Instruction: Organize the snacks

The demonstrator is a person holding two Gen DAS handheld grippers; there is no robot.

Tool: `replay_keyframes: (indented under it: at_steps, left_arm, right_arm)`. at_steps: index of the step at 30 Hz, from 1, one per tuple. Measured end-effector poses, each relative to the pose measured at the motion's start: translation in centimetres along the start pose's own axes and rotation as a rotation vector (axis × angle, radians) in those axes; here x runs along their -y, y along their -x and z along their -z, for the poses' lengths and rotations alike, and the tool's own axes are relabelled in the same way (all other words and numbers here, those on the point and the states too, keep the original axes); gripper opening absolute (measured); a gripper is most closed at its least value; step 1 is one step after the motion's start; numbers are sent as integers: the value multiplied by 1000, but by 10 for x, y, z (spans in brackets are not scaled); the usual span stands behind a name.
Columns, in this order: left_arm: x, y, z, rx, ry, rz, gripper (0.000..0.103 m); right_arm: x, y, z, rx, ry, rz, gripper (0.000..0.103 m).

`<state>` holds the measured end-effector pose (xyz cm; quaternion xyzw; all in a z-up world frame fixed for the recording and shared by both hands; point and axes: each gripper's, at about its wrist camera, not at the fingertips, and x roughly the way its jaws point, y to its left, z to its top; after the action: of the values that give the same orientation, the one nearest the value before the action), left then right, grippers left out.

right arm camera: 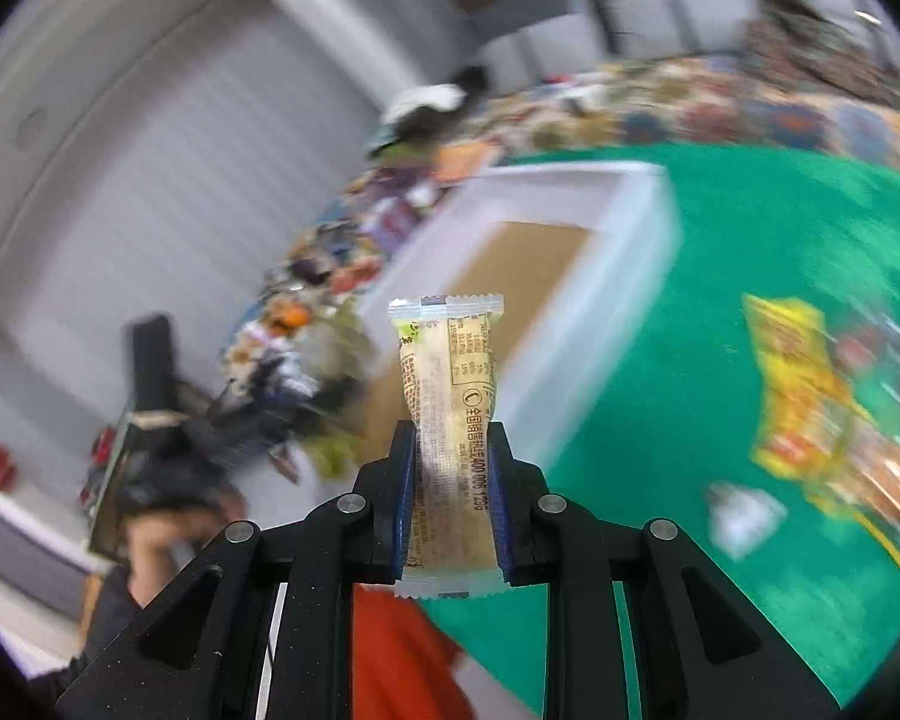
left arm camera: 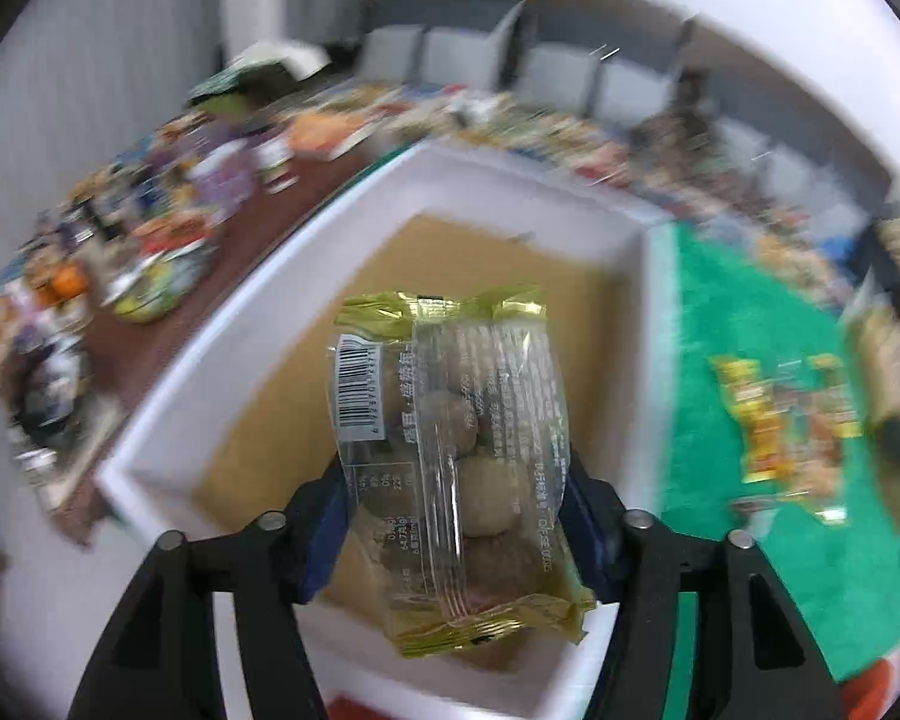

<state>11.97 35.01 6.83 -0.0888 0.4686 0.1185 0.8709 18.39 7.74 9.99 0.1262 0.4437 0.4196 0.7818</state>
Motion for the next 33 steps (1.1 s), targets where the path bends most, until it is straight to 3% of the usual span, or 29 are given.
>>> replay_keyframes:
  at_steps: [1, 2, 3, 4, 7, 9, 11, 12, 14, 15, 18, 20, 24, 28, 30, 33]
  left_arm:
    - [-7, -6, 3, -14, 7, -28, 68]
    - [-16, -11, 7, -26, 15, -45, 68]
    - [-23, -13, 12, -32, 22, -49, 68]
    - [-31, -11, 17, -30, 31, -46, 68]
    - [-27, -7, 22, 29, 52, -42, 69]
    - [-23, -2, 23, 84, 59, -14, 69]
    - [-4, 2, 20, 145, 49, 32, 72]
    - [7, 3, 20, 168, 37, 43, 81]
    - [32, -3, 20, 199, -18, 51, 88]
    - [47, -12, 23, 185, -60, 37, 88]
    - [78, -43, 30, 73, -128, 19, 88]
    - [90, -55, 39, 32, -125, 24, 89]
    - [106, -48, 50, 40, -97, 23, 89]
    - [116, -49, 59, 60, -91, -14, 90]
    - [118, -54, 63, 58, -101, -47, 92]
    - [127, -59, 65, 52, -142, -110, 91]
  right_arm:
    - [-17, -22, -10, -3, 15, -21, 27]
    - [-27, -40, -17, -13, 10, -33, 38]
    - [-32, -55, -22, -30, -2, -40, 63]
    - [-34, -66, -24, -37, -17, -40, 70]
    - [-19, -59, -12, 8, -36, -6, 70]
    - [9, -48, 8, 24, -24, 80, 71]
    - [48, -30, 38, 44, 14, 238, 71]
    - [72, -15, 59, 57, 42, 354, 71]
    - [119, 15, 95, 73, 58, 563, 71]
    - [148, 35, 119, 82, 40, 671, 70]
    - [221, 95, 169, 90, -62, 882, 70]
    - [260, 130, 186, 96, -122, 971, 70]
    - [312, 173, 202, 99, -238, 1046, 71]
    - [347, 188, 183, 165, -293, 1053, 80]
    - [358, 183, 173, 176, -313, 1061, 92]
    - [376, 180, 161, 189, -367, 1038, 98]
